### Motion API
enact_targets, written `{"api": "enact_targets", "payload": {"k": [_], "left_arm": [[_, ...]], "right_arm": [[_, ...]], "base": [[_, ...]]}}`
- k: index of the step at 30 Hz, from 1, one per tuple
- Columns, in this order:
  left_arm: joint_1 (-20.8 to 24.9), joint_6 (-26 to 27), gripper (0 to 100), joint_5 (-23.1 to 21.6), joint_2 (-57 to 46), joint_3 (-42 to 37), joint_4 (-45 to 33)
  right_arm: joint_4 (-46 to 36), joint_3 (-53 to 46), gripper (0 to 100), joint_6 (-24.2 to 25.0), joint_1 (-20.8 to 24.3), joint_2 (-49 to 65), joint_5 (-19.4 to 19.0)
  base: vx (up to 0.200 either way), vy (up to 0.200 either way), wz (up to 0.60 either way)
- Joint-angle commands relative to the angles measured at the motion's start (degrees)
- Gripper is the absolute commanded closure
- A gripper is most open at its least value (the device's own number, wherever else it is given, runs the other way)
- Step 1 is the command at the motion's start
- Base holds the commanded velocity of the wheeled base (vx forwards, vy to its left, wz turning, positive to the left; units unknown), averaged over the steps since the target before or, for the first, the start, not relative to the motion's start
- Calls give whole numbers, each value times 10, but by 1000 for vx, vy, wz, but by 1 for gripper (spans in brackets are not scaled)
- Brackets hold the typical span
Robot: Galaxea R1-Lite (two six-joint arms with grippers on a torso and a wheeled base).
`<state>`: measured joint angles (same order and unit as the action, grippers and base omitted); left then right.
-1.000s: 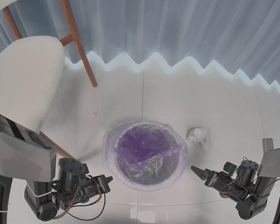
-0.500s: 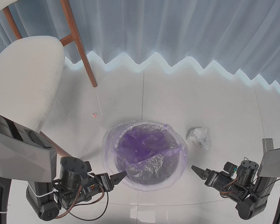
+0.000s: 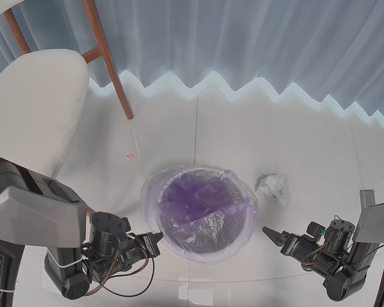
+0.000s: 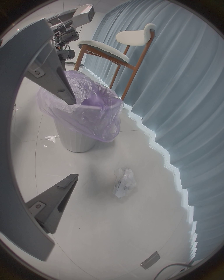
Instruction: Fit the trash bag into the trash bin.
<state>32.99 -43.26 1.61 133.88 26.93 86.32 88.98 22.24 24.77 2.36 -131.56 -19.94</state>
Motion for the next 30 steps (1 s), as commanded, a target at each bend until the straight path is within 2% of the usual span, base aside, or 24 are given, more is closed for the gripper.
{"api": "enact_targets", "payload": {"k": [1, 10, 14, 18, 19, 22, 26, 30], "left_arm": [[1, 0, 100, 3, 1, -5, 1], [1, 13, 100, 20, 3, -31, 0], [-4, 50, 100, 21, 17, -36, 0], [-23, 123, 100, 17, 52, -35, -1], [-23, 123, 100, 17, 52, -35, -1], [-37, 173, 100, 17, 89, -33, -2], [-37, 186, 100, 17, 101, -35, -5], [-38, 200, 100, 19, 109, -21, -48]], "right_arm": [[10, 0, 0, 0, 0, -1, 0], [10, 0, 0, -1, 1, -1, 1], [10, -1, 0, -1, 1, -1, 3], [10, 0, 0, -1, 2, 0, 7], [10, 0, 0, -1, 2, 0, 7], [10, -4, 0, 0, 2, 3, 7], [10, -12, 0, 0, 2, 5, 7], [10, -20, 0, 0, 2, 6, 7]], "base": [[0, 0, 0], [0, 0, 0], [0, 0, 0], [0, 0, 0], [0, 0, 0], [0, 0, 0], [0, 0, 0], [0, 0, 0]]}}
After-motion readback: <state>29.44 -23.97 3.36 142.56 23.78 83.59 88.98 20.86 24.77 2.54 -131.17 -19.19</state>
